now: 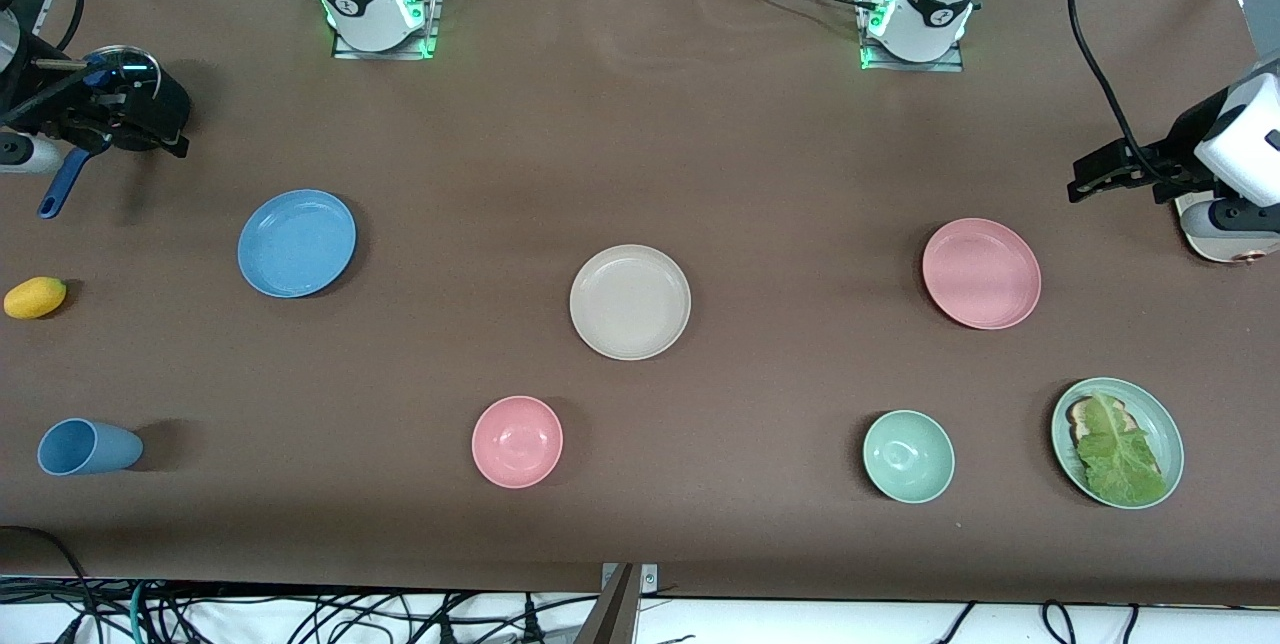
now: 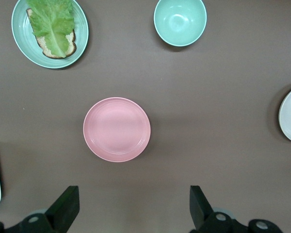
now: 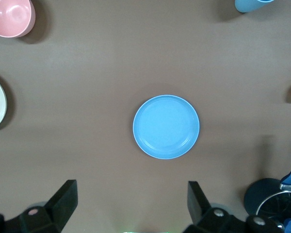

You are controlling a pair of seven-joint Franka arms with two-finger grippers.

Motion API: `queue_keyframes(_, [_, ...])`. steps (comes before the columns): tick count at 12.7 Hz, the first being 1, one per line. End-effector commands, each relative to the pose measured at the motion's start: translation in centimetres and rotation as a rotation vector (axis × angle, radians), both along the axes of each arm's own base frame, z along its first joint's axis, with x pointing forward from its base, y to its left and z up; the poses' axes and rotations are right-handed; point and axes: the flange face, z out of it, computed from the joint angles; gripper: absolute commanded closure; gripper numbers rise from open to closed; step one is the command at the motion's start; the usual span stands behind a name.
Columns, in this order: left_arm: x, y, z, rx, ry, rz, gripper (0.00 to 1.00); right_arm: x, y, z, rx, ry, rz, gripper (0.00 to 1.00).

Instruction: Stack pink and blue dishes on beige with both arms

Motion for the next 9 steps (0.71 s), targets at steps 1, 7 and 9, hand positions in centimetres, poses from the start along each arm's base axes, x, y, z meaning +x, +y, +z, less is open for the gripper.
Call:
queue_keyframes(1, [-1.18,-0.09,0.37,-0.015,0.002,0.009,0.00,-0.54,0.24,0.71,0.013,-0.007,-0.005,0.00])
queue_keyframes(7, [-1.37,-0.09,0.42,-0.008,0.015,0.071,0.00,-0.49,0.31,0.70,0.011,-0.007,-0.004,0.00])
queue_keyframes(9, [-1.40,-0.12,0.34,-0.005,0.018,0.060,0.00,-0.50,0.24,0.69,0.013,-0.006,-0.004,0.00])
